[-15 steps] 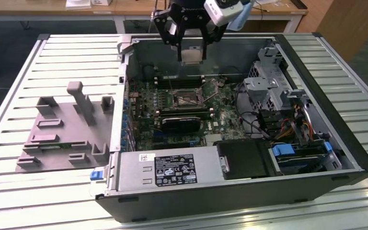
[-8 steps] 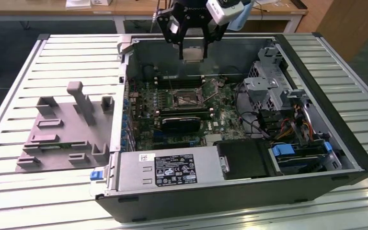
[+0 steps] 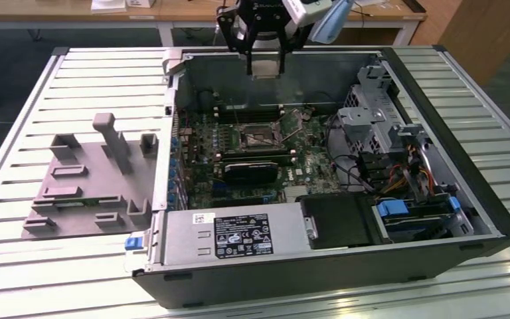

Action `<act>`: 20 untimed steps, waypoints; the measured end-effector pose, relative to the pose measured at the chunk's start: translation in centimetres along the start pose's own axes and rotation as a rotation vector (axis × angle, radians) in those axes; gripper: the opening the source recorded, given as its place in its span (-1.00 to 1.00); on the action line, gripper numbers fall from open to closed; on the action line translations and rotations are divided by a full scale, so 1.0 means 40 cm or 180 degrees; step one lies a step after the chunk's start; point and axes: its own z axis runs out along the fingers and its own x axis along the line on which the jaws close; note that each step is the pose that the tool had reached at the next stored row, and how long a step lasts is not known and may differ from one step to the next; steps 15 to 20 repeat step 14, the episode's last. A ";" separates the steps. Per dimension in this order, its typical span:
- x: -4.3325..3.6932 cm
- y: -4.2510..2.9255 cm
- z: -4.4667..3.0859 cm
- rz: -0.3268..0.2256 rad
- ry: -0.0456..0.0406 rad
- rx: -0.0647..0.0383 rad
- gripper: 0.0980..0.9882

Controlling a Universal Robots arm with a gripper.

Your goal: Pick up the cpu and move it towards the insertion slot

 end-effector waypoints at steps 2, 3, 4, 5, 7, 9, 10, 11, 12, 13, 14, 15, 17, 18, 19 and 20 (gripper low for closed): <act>-0.001 0.008 0.004 0.0000 0.0000 -0.0001 -0.01; -0.002 0.011 0.005 0.0000 0.0001 -0.0001 -0.01; -0.003 0.014 0.007 0.0000 0.0001 -0.0001 -0.01; -0.004 0.018 0.008 0.0000 0.0001 -0.0001 -0.01; -0.004 0.027 0.011 0.0000 0.0002 -0.0001 -0.01; -0.004 0.032 0.012 0.0000 0.0001 -0.0001 -0.01; -0.004 0.032 0.012 0.0000 0.0002 -0.0001 -0.01; -0.004 0.033 0.012 0.0000 0.0001 -0.0001 -0.01; -0.004 0.033 0.012 0.0000 0.0002 -0.0001 -0.01; -0.004 0.033 0.012 0.0000 0.0001 -0.0001 -0.01; -0.004 0.033 0.012 0.0000 0.0001 -0.0001 -0.01; -0.004 0.033 0.012 0.0000 0.0001 -0.0001 -0.01; -0.004 0.033 0.012 0.0000 0.0001 -0.0001 -0.01; -0.004 0.033 0.012 0.0000 0.0001 -0.0001 -0.01; -0.004 0.033 0.012 0.0000 0.0001 -0.0001 -0.01; -0.004 0.033 0.012 0.0000 0.0001 -0.0001 -0.01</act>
